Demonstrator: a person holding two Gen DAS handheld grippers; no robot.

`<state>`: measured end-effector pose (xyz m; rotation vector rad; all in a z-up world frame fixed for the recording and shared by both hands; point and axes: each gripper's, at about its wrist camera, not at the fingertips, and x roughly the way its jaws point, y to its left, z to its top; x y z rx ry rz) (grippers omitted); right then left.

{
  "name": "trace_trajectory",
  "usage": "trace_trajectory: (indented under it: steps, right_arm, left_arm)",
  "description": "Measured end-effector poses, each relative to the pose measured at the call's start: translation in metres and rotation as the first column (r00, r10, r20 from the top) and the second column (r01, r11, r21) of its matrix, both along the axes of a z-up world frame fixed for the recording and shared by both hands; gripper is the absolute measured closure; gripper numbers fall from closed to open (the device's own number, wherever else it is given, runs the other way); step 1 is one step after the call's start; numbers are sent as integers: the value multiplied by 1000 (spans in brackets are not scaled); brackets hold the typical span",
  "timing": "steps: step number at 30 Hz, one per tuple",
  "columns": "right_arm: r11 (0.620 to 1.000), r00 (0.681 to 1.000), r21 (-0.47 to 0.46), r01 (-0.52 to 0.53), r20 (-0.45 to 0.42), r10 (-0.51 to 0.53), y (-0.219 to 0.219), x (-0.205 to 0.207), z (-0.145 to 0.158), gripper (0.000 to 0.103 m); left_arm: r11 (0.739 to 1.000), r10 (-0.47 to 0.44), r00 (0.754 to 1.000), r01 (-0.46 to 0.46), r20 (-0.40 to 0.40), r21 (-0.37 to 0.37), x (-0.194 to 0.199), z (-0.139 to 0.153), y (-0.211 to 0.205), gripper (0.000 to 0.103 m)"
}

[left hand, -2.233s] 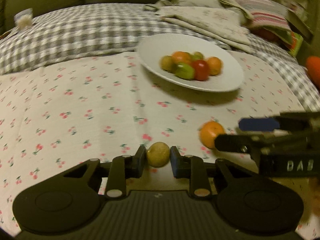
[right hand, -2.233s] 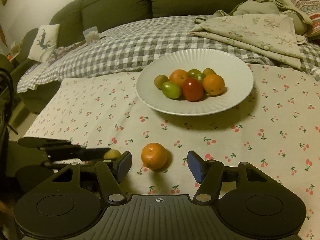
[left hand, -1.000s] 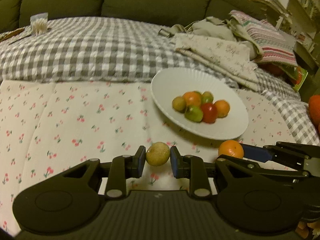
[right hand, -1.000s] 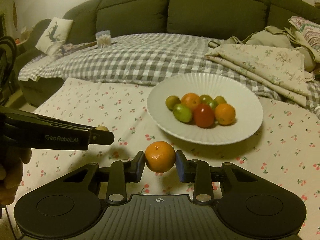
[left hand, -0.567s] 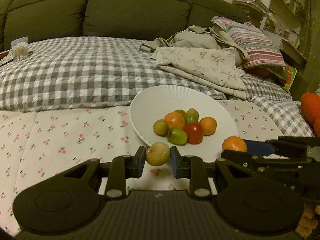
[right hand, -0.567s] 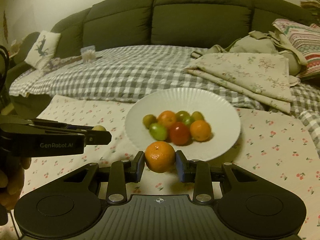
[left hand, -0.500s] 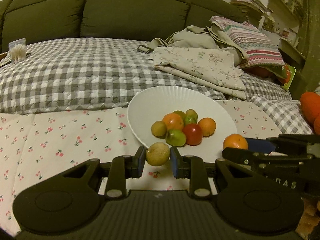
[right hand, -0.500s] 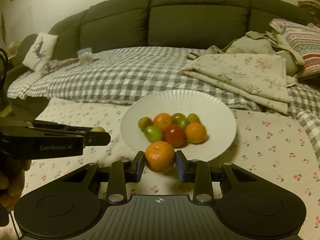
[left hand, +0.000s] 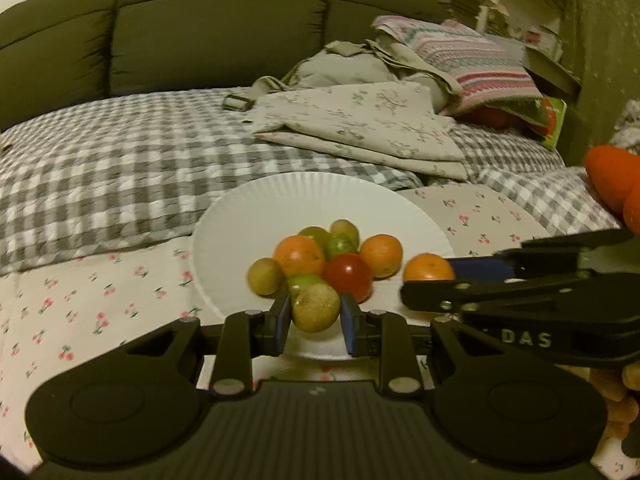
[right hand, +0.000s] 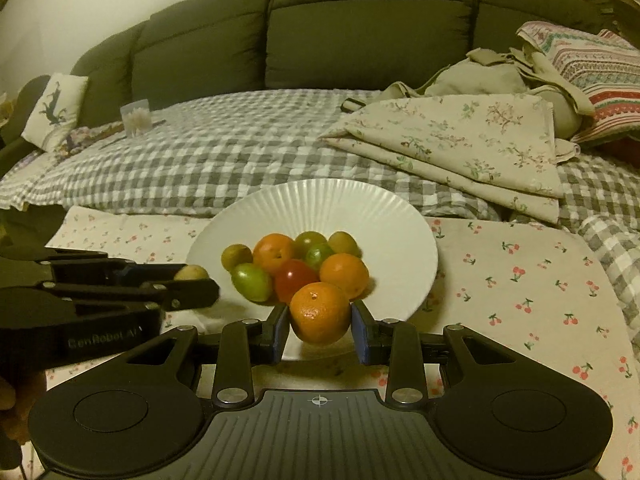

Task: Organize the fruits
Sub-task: 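Carry both fruits onto the white plate and open both tools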

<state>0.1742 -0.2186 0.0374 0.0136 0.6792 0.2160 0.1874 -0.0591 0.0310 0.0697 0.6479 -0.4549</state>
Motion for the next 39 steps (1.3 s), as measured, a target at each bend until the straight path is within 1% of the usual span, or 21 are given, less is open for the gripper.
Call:
trace_trajectory:
  steps: [4, 9, 14, 19, 22, 28, 33, 36, 39]
  right_arm:
    - [1000, 1000, 0, 3, -10, -3, -3, 9, -6, 71]
    - [1000, 1000, -2, 5, -8, -5, -8, 16, -12, 71]
    - [1000, 1000, 6, 2, -5, -2, -9, 19, -15, 71]
    - [999, 1000, 45, 2, -17, -1, -12, 20, -15, 70]
    - [998, 1000, 59, 8, -22, -7, -14, 20, -14, 70]
    - [986, 998, 160, 40, -53, -32, -25, 22, -13, 69]
    - [972, 995, 225, 74, -77, -58, -32, 22, -12, 69]
    - [957, 995, 277, 82, -84, -61, -35, 21, -10, 61]
    - [954, 995, 289, 83, -74, -65, -33, 19, -5, 60]
  left_arm:
    - [1000, -25, 1000, 25, 5, 8, 5, -7, -8, 78]
    - [999, -28, 999, 27, 18, 27, 9, -12, -11, 78]
    - [1000, -24, 1000, 24, 17, 20, 11, -13, -11, 78]
    - [999, -21, 1000, 21, 19, 25, 11, -14, -11, 78]
    - [999, -18, 1000, 17, 17, 30, 12, -16, -11, 76]
    - [1000, -1, 1000, 1, 14, 24, 11, -14, -7, 69]
    - [1000, 8, 1000, -8, 22, 19, 6, -10, -6, 61]
    - [1000, 16, 1000, -17, 24, 15, 3, -7, -3, 57]
    - [1000, 26, 999, -26, 23, 11, 0, -5, 0, 57]
